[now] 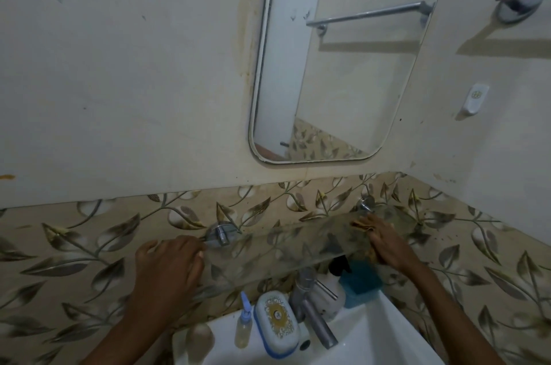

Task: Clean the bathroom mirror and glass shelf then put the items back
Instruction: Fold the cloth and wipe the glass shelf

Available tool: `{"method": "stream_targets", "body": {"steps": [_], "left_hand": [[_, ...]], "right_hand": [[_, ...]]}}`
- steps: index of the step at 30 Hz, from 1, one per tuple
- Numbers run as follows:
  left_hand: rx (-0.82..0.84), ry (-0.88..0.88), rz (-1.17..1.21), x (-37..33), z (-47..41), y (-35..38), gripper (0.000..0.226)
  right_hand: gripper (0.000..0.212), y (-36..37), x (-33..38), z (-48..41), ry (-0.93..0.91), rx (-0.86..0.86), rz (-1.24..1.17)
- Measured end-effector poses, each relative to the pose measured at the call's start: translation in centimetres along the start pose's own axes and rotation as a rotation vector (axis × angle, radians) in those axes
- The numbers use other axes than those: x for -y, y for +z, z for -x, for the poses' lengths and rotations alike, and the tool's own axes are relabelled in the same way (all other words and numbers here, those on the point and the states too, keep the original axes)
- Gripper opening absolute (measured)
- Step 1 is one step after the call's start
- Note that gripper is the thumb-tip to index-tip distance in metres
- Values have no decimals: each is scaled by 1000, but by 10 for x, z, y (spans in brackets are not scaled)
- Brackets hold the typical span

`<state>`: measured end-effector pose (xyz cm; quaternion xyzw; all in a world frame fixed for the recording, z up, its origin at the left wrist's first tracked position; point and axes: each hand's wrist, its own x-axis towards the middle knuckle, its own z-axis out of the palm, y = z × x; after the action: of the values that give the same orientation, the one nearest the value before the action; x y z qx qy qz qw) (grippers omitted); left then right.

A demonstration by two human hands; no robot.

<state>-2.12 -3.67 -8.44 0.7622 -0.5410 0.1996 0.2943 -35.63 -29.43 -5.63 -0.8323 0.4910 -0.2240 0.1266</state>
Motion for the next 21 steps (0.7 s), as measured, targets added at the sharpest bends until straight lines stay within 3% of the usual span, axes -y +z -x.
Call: {"method": "stream_targets", "body": {"steps": [3, 8, 11, 16, 21], "left_hand": [[8, -11, 16, 0, 1, -1, 35], [3, -27, 38, -1, 1, -1, 36], [3, -17, 24, -1, 0, -1, 36], [22, -11, 0, -1, -1, -2, 36], [13, -11, 34, 0, 2, -2, 34]], "right_hand": [[47, -3, -1, -25, 81, 32, 23], [62, 5, 37, -29, 17, 162, 124], [67, 15, 54, -17, -92, 199, 98], [43, 28, 53, 5, -327, 209, 2], [44, 15, 8, -17, -149, 88, -32]]}}
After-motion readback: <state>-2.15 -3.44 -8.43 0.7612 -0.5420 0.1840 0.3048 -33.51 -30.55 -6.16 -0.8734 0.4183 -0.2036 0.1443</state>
